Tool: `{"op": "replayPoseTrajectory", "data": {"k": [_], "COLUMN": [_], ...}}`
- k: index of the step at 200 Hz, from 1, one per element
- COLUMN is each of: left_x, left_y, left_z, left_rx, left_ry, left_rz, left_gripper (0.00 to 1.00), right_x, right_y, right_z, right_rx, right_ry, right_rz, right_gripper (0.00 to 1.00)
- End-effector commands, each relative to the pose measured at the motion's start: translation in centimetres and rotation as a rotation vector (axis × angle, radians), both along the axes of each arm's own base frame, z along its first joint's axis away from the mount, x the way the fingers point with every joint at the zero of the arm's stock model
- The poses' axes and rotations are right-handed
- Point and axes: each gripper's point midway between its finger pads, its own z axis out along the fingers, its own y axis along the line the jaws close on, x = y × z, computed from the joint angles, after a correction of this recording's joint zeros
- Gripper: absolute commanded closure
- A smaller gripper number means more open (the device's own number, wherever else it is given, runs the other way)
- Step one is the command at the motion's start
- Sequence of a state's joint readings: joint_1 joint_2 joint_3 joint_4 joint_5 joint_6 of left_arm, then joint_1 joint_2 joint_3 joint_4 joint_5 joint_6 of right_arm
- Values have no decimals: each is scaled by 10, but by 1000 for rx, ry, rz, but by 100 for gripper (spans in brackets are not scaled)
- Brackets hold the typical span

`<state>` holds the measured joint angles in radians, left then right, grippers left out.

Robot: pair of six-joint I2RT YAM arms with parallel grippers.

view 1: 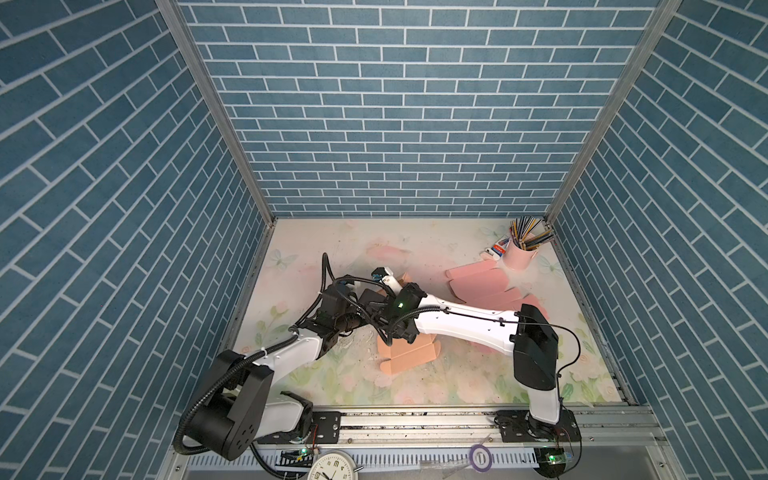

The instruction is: Fold the paper box

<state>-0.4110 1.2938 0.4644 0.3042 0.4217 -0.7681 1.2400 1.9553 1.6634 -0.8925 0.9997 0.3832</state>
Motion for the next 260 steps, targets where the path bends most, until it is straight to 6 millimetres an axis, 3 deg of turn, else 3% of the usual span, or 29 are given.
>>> {"op": "replayPoseTrajectory", "data": {"k": [1,58,95,123,143,168,230,260], "left_x": [11,13,13,10,8,6,9,12], "left_y": [-9,-3,-10,-16,-21,-28,-40,-42], "left_z": [31,20,24,24,20,14,11,-1], "left_rx": [-25,50,150,222,266,323,403,470], "left_ry": [-116,-135,-249,-321,-347,-373,-440,-436], "left_rz": [-29,-22,-66,-88,-104,-121,-133,-130], "left_gripper": [93,94,93,93,94,94,93,94], "right_x": [-10,-38,-63,-61,-50,-41,-16,-13], "right_y": [10,17,10,-13,-26,-22,-17,-15], "right_z": [13,37,92,117,114,104,54,32], "right_rx": [123,426,750,925,965,974,964,953], "right_ry": [17,112,141,142,164,215,333,379], "right_rz": [42,162,301,331,311,314,253,242], "right_gripper": [66,55,52,51,51,50,50,50]}}
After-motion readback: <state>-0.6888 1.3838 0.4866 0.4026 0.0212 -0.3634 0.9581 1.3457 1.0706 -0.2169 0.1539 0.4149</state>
